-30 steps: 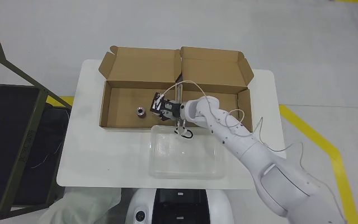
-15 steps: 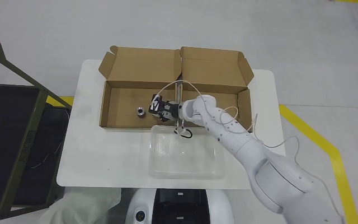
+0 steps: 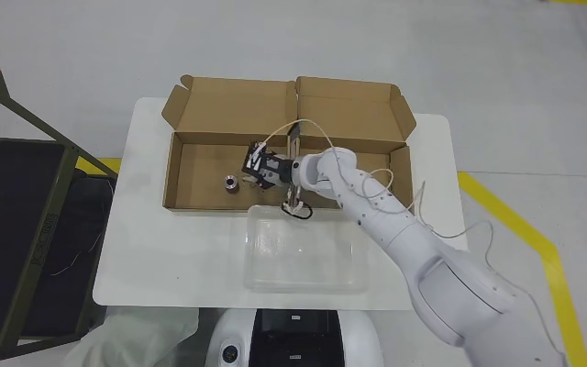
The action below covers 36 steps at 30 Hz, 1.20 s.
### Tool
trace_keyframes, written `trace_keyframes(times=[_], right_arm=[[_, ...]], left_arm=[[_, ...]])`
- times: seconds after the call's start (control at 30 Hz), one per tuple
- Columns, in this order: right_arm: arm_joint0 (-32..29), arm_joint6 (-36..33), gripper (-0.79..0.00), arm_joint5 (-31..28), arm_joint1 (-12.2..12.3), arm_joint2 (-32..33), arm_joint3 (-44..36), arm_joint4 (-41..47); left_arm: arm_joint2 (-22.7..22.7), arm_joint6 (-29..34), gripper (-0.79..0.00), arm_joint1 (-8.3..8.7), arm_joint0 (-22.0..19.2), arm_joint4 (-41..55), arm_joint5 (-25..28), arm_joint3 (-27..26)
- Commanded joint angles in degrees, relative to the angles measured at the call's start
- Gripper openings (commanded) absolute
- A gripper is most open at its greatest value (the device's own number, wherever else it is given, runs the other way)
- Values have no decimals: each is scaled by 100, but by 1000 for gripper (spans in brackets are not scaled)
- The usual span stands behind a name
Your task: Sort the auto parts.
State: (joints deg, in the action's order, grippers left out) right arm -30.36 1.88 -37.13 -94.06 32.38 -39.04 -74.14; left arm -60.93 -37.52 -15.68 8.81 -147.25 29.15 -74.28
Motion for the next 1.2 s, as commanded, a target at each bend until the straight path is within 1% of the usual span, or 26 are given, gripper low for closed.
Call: trace_keyframes(times=[0.0,0.1,0.13,0.27,0.33,0.37,0.47,0.57,0.6,0.67,0.8,0.83,0.97,1.17], right_arm=[[-26,93,-394,34,52,85,-127,-49],[-130,214,-372,127,171,260,-429,-174],[-182,229,-354,154,221,326,-543,-229],[-483,219,-320,289,462,681,-1093,-462],[-697,201,-277,354,606,917,-1442,-594],[-820,180,-252,384,683,1048,-1640,-668],[-1261,51,-212,474,911,1481,-2329,-884],[-1818,-154,-129,443,1126,1917,-3147,-1079],[-2019,-233,-114,440,1191,2060,-3424,-1141],[-2420,-362,-111,454,1303,2327,-3932,-1239],[-3028,-584,-86,407,1458,2715,-4657,-1354],[-3149,-616,-62,392,1488,2795,-4783,-1373],[-3686,-619,-6,404,1613,3215,-5252,-1395],[-4342,-614,0,416,1747,3649,-5854,-1441]], left_arm=[[0,0,0,0,0,0,0,0],[0,0,0,0,0,0,0,0],[0,0,0,0,0,0,0,0],[0,0,0,0,0,0,0,0],[0,0,0,0,0,0,0,0],[0,0,0,0,0,0,0,0],[0,0,0,0,0,0,0,0],[0,0,0,0,0,0,0,0],[0,0,0,0,0,0,0,0],[0,0,0,0,0,0,0,0],[0,0,0,0,0,0,0,0],[0,0,0,0,0,0,0,0],[0,0,0,0,0,0,0,0],[0,0,0,0,0,0,0,0]])
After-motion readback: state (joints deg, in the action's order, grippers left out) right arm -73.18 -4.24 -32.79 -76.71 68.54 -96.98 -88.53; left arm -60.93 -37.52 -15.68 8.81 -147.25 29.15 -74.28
